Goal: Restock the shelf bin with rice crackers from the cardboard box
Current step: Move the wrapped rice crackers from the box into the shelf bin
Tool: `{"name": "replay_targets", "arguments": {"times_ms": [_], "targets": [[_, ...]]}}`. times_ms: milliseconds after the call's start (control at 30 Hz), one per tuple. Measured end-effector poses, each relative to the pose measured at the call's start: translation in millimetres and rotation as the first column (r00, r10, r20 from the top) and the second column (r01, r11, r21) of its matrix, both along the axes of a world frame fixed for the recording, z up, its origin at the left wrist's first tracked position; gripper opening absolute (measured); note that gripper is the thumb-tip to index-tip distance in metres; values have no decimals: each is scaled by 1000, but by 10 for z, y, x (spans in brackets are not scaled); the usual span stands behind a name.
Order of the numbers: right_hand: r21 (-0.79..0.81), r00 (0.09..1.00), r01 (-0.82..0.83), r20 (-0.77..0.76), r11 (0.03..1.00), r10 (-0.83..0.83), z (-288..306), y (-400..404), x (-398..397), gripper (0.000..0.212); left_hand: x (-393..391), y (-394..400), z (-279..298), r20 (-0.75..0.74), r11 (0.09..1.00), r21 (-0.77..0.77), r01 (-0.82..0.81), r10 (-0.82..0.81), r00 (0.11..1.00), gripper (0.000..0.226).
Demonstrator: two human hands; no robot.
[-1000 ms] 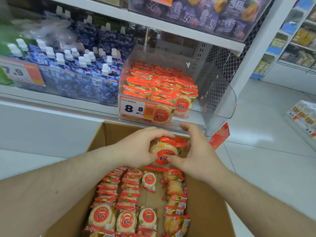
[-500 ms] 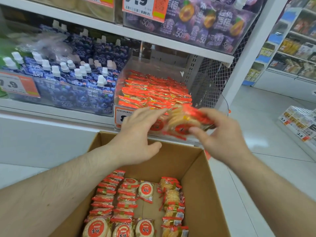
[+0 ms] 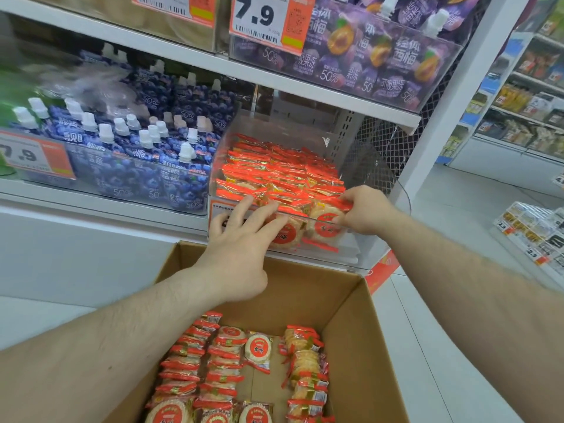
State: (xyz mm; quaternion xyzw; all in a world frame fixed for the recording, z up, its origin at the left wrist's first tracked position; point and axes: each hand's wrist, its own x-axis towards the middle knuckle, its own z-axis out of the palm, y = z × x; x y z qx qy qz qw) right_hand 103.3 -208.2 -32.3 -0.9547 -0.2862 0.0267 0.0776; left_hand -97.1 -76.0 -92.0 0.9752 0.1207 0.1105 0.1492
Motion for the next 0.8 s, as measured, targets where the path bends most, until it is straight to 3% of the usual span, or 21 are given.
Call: {"name": "replay_targets", "arguments": {"times_ms": [233,467,567,667,733,800], "targets": [[87,971,217,-127,972,-205,15,178,-61,91,7,-7,-6,-9,999,-30,12,-12,1000,97],[66,966,215,-163,974,-203,8,248,-52,94,8,-30,4,-21,999,-49,16,-17,1000,98],[94,950,220,-245,971,-191,2,203,-49,90,-1,-38,5,-13,998,-58,12,-13,1000,100],[123,933,246,-299,961,-201,55,138,-111,99,-47,-76,-18,71,998,-70,9,-4,997,104],[219,960,245,-189,945,-205,57,91,-210,108,-91,-125,-81,164,998,-65,1,9,986,100],[467,986,111,57,877,-155,-45,18,-427,88,-118,-169,-195,176,996,-81,24,-10,984,93]]}}
